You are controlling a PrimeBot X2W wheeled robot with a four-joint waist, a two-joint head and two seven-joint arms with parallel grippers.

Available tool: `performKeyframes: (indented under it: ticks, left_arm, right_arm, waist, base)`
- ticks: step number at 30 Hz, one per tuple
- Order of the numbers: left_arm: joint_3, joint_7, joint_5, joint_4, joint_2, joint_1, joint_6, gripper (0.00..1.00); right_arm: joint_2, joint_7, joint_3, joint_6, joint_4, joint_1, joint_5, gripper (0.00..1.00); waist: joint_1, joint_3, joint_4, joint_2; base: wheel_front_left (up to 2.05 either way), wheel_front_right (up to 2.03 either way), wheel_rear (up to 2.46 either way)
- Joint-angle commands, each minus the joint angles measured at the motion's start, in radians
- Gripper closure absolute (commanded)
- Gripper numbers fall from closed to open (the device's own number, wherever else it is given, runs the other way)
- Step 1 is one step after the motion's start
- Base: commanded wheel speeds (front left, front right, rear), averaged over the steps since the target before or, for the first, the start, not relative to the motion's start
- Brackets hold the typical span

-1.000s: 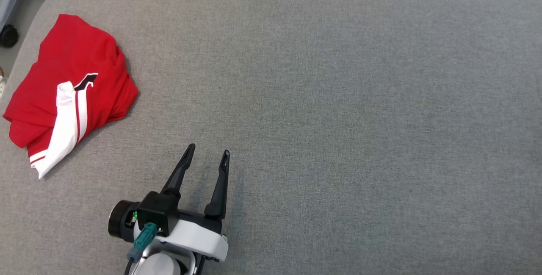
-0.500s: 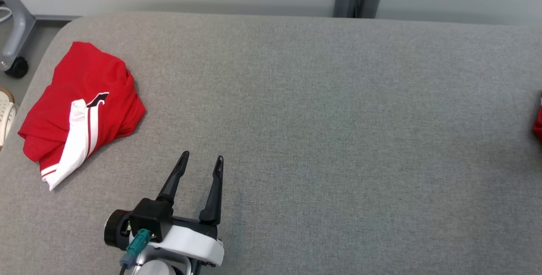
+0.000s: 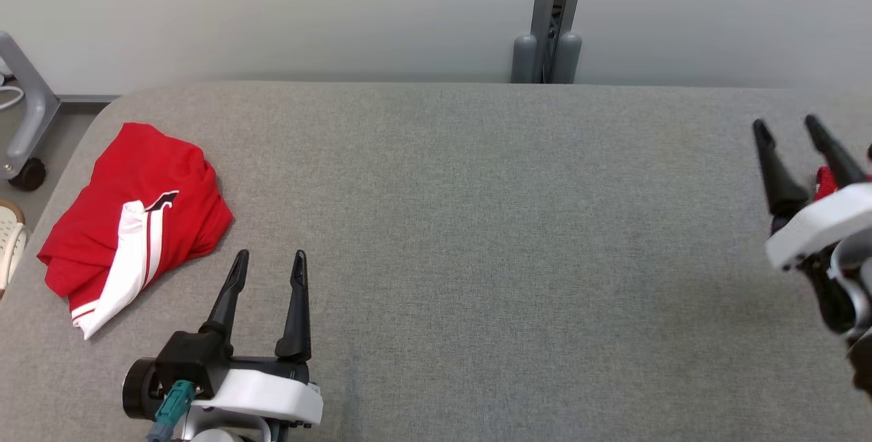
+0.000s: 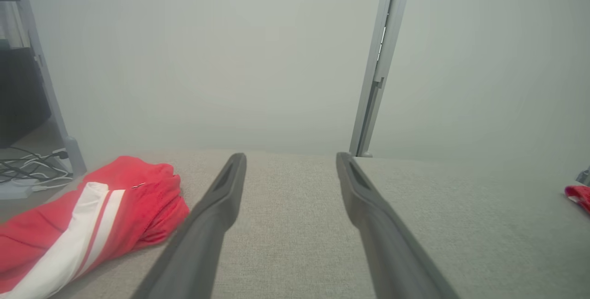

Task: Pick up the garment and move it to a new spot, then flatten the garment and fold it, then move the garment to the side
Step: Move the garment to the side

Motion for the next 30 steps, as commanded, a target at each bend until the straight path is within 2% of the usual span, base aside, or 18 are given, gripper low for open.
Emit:
performKeyframes:
  ticks: [1,9,12,16,21,30]
  left_arm:
    - [0.006,-0.002,-0.003,-0.006,0.004,0.009,0.003,0.00]
    - [0.038,-0.002,-0.004,-0.010,0.004,0.049,-0.003,0.00]
    - [0.030,-0.002,0.003,0.001,0.004,0.065,-0.021,0.00]
    - [0.020,-0.002,0.000,0.011,0.004,0.081,-0.024,0.00]
    - [0.008,-0.002,0.001,0.012,0.004,0.093,-0.031,0.00]
    - [0.007,-0.002,0.001,0.009,0.004,0.095,-0.034,0.00]
  right_arm:
    - [0.011,-0.004,-0.031,0.000,-0.027,0.038,-0.020,0.00]
    - [0.185,-0.005,-0.294,0.000,-0.274,0.351,-0.254,0.00]
    - [0.257,-0.005,-0.371,0.000,-0.349,0.452,-0.326,0.00]
    - [0.340,-0.005,-0.439,0.000,-0.424,0.561,-0.401,0.00]
    - [0.392,-0.005,-0.471,0.000,-0.480,0.639,-0.460,0.00]
    - [0.416,-0.005,-0.494,0.000,-0.493,0.666,-0.489,0.00]
  waist:
    - [0.0000,-0.010,-0.005,0.0000]
    - [0.0000,-0.044,-0.019,0.0000]
    - [0.0000,-0.053,-0.027,0.0000]
    - [0.0000,-0.062,-0.032,0.0000]
    - [0.0000,-0.067,-0.043,0.0000]
    - [0.0000,-0.071,-0.047,0.0000]
  base:
    - [0.00,0.00,0.00]
    - [0.00,0.00,0.00]
    - [0.00,0.00,0.00]
    - [0.00,0.00,0.00]
    - [0.00,0.00,0.00]
    - [0.00,0.00,0.00]
